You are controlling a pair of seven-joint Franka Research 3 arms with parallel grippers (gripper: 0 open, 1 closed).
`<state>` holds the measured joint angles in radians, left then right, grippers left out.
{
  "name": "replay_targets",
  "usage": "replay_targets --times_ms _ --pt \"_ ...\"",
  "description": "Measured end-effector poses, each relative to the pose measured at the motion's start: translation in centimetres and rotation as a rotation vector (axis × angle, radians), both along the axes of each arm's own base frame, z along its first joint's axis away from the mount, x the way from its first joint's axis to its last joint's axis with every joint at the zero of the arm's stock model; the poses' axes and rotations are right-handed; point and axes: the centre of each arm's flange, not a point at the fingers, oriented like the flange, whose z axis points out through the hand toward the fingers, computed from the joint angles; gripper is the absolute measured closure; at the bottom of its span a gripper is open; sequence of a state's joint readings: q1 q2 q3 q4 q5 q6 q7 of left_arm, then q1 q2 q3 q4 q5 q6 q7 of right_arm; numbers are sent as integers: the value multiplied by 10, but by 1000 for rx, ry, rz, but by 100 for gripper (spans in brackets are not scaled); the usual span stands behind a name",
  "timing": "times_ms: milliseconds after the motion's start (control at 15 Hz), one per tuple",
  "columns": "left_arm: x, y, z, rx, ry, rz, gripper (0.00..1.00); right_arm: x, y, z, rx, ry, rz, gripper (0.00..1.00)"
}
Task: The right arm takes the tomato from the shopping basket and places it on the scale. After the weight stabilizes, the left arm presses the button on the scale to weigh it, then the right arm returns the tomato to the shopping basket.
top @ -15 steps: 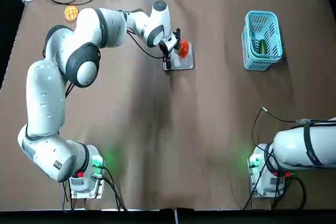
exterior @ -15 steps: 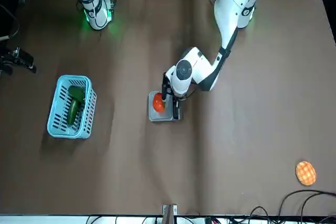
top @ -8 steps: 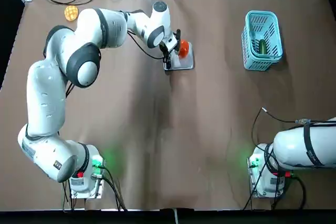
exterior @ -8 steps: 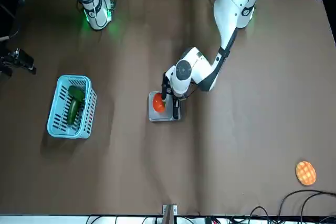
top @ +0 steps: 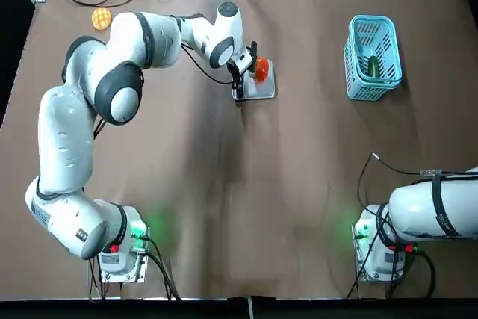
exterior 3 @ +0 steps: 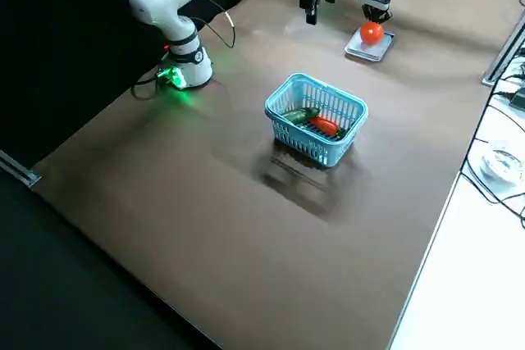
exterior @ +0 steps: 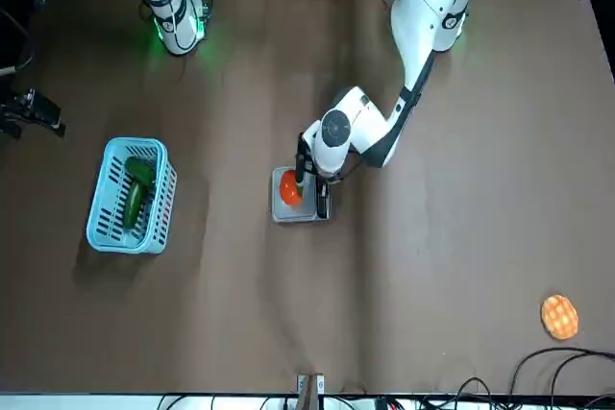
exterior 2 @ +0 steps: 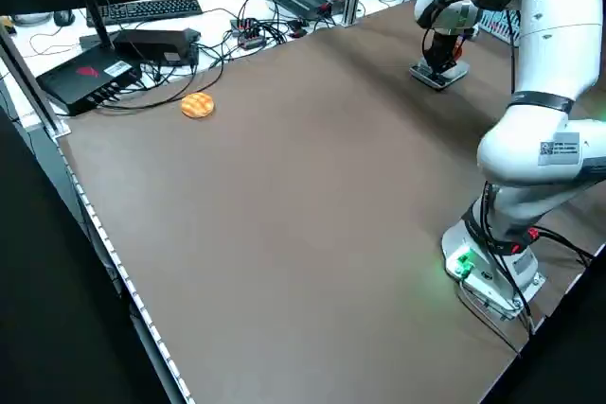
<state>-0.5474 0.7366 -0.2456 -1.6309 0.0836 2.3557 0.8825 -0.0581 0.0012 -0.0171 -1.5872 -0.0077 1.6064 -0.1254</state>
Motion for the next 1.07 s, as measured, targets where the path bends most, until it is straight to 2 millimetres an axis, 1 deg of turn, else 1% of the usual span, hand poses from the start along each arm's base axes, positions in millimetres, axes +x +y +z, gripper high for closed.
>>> replay_targets --times_ms 467,1067 --pt "2 0 0 0 -3 2 99 0 -2 0 0 0 -5 0" --pt "-1 -4 -1 23 -20 -15 99 0 -2 0 0 2 -6 0"
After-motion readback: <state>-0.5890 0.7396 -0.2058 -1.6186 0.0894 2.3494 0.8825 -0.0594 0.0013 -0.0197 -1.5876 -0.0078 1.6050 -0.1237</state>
